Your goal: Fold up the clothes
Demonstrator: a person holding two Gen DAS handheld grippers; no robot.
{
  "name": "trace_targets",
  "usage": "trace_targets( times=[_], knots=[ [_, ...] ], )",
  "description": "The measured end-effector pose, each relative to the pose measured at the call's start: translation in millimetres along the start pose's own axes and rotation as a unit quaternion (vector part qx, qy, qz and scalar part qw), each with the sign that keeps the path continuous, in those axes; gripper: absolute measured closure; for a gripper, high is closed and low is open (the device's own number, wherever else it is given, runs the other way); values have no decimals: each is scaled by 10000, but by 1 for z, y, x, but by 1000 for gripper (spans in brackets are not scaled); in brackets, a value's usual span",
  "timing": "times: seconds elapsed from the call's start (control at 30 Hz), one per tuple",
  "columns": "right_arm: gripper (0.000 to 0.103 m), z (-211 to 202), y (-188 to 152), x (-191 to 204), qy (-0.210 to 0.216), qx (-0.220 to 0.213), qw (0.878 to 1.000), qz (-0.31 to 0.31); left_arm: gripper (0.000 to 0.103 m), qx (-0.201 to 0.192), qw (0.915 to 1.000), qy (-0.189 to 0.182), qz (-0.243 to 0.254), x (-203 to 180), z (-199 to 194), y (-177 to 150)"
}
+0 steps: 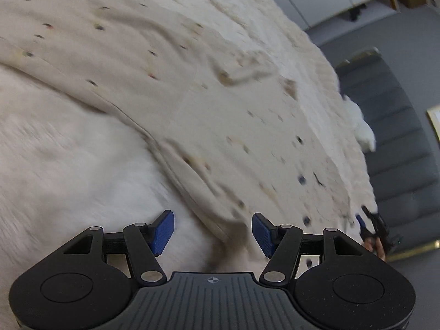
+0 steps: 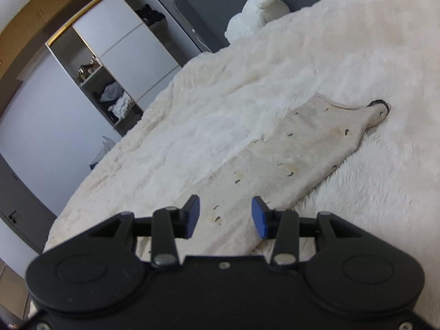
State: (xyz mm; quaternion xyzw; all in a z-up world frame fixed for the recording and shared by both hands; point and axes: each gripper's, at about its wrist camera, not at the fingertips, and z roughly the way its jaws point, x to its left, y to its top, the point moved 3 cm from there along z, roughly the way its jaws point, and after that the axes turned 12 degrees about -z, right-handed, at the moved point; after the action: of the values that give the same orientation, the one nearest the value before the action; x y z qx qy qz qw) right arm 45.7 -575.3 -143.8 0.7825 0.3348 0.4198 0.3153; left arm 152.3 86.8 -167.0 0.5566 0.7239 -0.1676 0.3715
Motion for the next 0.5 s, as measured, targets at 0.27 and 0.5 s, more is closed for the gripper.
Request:
trace_targets(
  times=[0.27, 0.5],
  knots=[
    [62, -17, -1, -4, 27, -62, 9999, 77, 97, 134, 9996, -221, 73, 20, -8, -32],
    [62, -23, -3, -21, 158, -41, 9974, 696, 102, -725, 9921, -158, -1009, 48, -45, -62]
  ],
)
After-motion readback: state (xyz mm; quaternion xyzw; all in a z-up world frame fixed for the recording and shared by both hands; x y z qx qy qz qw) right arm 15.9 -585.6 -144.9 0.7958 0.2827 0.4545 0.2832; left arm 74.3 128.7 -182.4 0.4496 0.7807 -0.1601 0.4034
